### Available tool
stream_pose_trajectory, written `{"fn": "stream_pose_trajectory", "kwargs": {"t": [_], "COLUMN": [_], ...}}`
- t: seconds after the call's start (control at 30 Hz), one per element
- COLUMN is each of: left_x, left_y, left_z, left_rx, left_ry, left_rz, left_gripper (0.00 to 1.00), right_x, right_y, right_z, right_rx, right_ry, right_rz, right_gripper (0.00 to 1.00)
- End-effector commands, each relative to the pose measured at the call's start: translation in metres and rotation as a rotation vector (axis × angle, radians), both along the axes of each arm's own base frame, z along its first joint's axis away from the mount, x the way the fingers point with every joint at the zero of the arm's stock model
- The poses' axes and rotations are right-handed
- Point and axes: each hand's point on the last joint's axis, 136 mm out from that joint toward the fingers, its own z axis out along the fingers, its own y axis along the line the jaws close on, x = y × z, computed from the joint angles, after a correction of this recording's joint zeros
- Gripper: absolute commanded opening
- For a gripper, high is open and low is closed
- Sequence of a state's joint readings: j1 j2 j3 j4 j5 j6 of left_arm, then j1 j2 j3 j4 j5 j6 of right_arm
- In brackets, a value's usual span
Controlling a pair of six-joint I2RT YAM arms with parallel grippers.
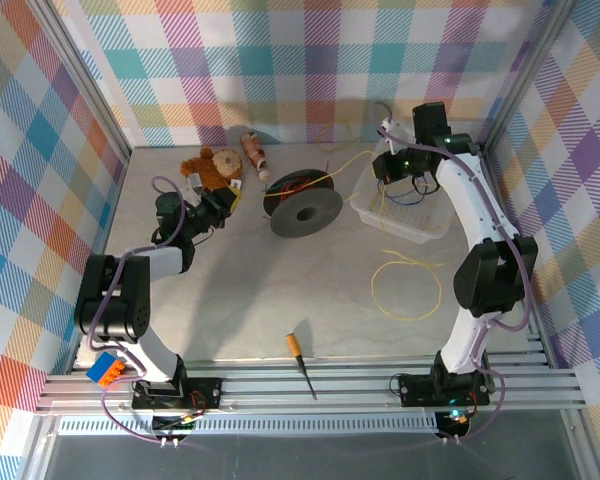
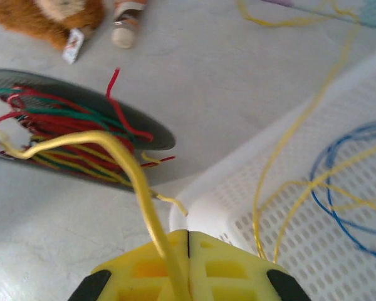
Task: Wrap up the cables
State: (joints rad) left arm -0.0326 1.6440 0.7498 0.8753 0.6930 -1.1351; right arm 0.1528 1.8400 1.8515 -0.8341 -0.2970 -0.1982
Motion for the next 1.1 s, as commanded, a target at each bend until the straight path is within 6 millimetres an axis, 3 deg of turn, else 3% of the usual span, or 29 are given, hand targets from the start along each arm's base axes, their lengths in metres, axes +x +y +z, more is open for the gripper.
{"fn": "stream_pose_trajectory", "kwargs": {"t": [0.0, 0.07, 0.2, 0.37, 0.4, 0.43, 0.5, 0.6, 0.83, 1.07], "left_x": [0.004, -0.001, -0.018, -0.011, -0.009, -0.009, -0.01, -0.016, -0.024, -0.02], "left_y": [0.014, -0.003, -0.053, -0.061, -0.059, -0.056, -0.048, -0.037, -0.033, -0.052], "left_z": [0.019, 0.022, 0.017, 0.009, 0.006, 0.003, 0.001, 0.011, 0.045, 0.071], "left_rx": [0.082, 0.144, 0.344, 0.494, 0.531, 0.574, 0.636, 0.695, 0.832, 1.007], "left_ry": [-0.046, -0.06, -0.064, -0.043, -0.033, -0.024, -0.02, -0.06, -0.185, -0.301], "left_rz": [0.068, 0.013, -0.083, -0.087, -0.086, -0.087, -0.074, -0.044, -0.102, -0.349], "left_gripper": [0.0, 0.0, 0.0, 0.0, 0.04, 0.28, 0.62, 0.8, 1.0, 1.0], "right_x": [0.026, 0.028, 0.025, 0.03, 0.031, 0.033, 0.034, 0.035, 0.04, 0.049], "right_y": [-0.058, -0.063, -0.034, -0.036, -0.041, -0.046, -0.053, -0.055, -0.053, -0.043], "right_z": [0.017, 0.012, 0.012, 0.013, 0.015, 0.018, 0.023, 0.03, 0.044, 0.06], "right_rx": [-0.029, -0.014, 0.122, 0.134, 0.125, 0.116, 0.098, 0.083, 0.096, 0.072], "right_ry": [-0.011, 0.031, 0.076, 0.063, 0.051, 0.035, 0.013, -0.008, -0.023, -0.072], "right_rz": [-0.308, -0.331, -0.229, -0.257, -0.279, -0.295, -0.316, -0.319, -0.316, -0.262], "right_gripper": [0.0, 0.0, 0.0, 0.0, 0.0, 0.0, 0.0, 0.0, 0.0, 0.0]}}
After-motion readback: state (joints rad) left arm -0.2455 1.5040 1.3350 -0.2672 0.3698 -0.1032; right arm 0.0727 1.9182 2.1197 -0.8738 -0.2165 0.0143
